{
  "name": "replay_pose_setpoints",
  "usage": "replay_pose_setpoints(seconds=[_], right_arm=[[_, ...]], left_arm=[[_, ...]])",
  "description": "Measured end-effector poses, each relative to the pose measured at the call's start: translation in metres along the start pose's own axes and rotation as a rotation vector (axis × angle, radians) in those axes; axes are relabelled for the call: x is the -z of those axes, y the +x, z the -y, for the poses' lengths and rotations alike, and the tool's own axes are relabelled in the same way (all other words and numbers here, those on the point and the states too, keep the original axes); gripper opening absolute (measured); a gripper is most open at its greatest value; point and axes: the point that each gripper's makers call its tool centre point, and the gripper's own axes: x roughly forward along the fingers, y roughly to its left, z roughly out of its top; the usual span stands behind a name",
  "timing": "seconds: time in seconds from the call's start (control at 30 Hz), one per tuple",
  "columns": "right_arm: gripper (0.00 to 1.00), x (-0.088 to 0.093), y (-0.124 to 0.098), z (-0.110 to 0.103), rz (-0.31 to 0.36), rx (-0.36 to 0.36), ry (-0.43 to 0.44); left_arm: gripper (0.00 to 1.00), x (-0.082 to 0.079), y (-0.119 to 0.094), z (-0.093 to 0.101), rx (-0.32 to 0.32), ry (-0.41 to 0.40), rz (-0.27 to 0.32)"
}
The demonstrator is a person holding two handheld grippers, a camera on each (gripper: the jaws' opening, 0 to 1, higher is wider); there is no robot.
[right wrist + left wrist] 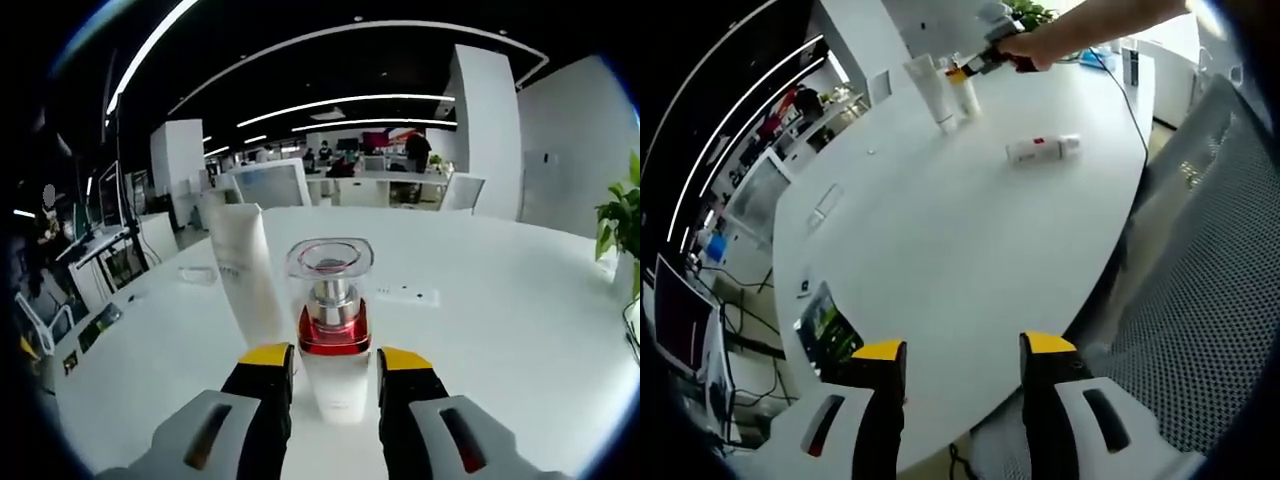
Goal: Arrange the skincare products in the storage area until every visible bottle or jar stands upright without overlapping.
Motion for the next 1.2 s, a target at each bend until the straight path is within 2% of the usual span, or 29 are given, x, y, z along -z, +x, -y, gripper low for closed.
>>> replay_pose_setpoints(seconds=[0.1, 0.17, 0.23, 0.27, 0.33, 0.37, 0.4, 0.43, 0.47, 0.53, 0.63, 0.87, 0.97, 1.1, 1.2], right_arm=[[0.32, 0.009, -0.006, -0.001, -0.04, -0.054, -0.046], [0.36, 0.015, -0.007, -0.001, -0.085, -0.123, -0.094], [0.4, 0.018, -0.008, 0.004, -0.126, -0.17, -0.17], [0.42, 0.016, -0.009, 0.007, -0.138, -0.185, -0.239], [0.44, 0.012, -0.008, 0.007, -0.149, -0.232, -0.304], [0.45, 0.005, -0.009, 0.005, -0.126, -0.261, -0.329], [0.44, 0.003, -0.01, 0.003, -0.135, -0.292, -0.331], [0.43, 0.005, -0.01, 0.002, -0.154, -0.313, -0.315], [0.42, 0.007, -0.009, 0.004, -0.182, -0.337, -0.339], [0.42, 0.007, -0.007, 0.004, -0.192, -0.359, -0.395], [0.41, 0.01, -0.007, -0.006, -0.231, -0.442, -0.449], [0.39, 0.008, -0.001, -0.012, -0.268, -0.509, -0.512], [0.34, 0.006, 0.002, -0.01, -0.271, -0.517, -0.546], [0.25, -0.001, 0.003, -0.016, -0.258, -0.55, -0.545], [0.24, -0.001, 0.003, -0.016, -0.268, -0.55, -0.536]], left_arm=[[0.43, -0.001, 0.0, 0.001, 0.006, -0.012, 0.003], [0.43, -0.001, -0.001, 0.002, 0.008, -0.011, 0.007], [0.43, -0.002, 0.0, 0.002, 0.011, -0.008, 0.009], [0.43, -0.002, -0.001, 0.002, 0.01, -0.006, 0.009], [0.42, -0.002, -0.001, 0.002, 0.008, -0.008, 0.008], [0.42, -0.002, -0.001, 0.001, 0.008, -0.01, 0.008], [0.42, -0.002, -0.001, 0.001, 0.007, -0.011, 0.008], [0.41, -0.002, -0.001, 0.001, 0.007, -0.011, 0.009], [0.41, -0.002, -0.001, 0.002, 0.008, -0.01, 0.008], [0.41, -0.001, 0.0, 0.002, 0.011, -0.006, 0.005], [0.4, 0.0, 0.0, 0.002, 0.013, -0.007, 0.002], [0.38, 0.001, 0.0, 0.003, 0.02, -0.009, -0.008], [0.38, 0.002, 0.0, 0.003, 0.021, -0.01, -0.01], [0.37, 0.003, 0.001, 0.004, 0.022, -0.008, -0.015], [0.36, 0.003, 0.001, 0.004, 0.022, -0.006, -0.017]])
